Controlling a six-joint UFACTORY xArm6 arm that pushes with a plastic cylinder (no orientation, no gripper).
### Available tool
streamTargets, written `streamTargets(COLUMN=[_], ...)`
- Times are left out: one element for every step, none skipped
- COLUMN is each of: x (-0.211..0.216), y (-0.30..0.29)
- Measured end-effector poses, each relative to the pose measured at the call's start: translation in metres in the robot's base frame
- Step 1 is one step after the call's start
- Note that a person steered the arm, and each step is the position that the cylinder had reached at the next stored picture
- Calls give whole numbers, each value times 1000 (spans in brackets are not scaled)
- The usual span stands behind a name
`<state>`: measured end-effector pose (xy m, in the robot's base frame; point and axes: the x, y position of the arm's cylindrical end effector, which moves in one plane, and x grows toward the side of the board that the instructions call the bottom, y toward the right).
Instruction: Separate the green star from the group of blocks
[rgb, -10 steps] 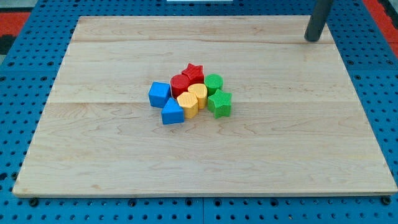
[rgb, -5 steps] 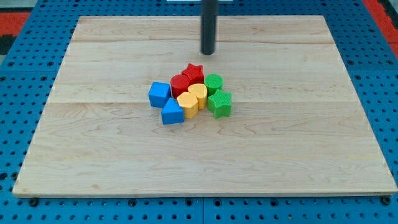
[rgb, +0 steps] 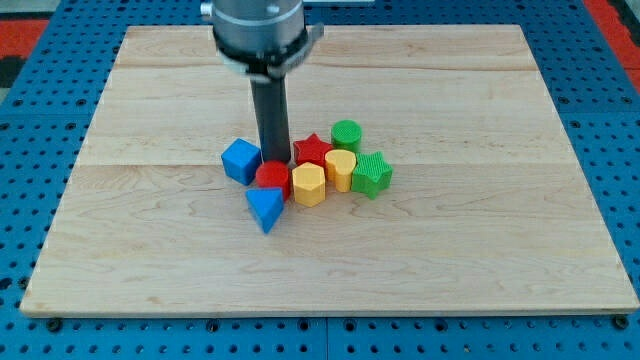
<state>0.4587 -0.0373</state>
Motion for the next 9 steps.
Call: streamTargets(x=[2,1,-1,-4,16,24,11,5,40], y=[70,34,22,116,142,204,191,243,254])
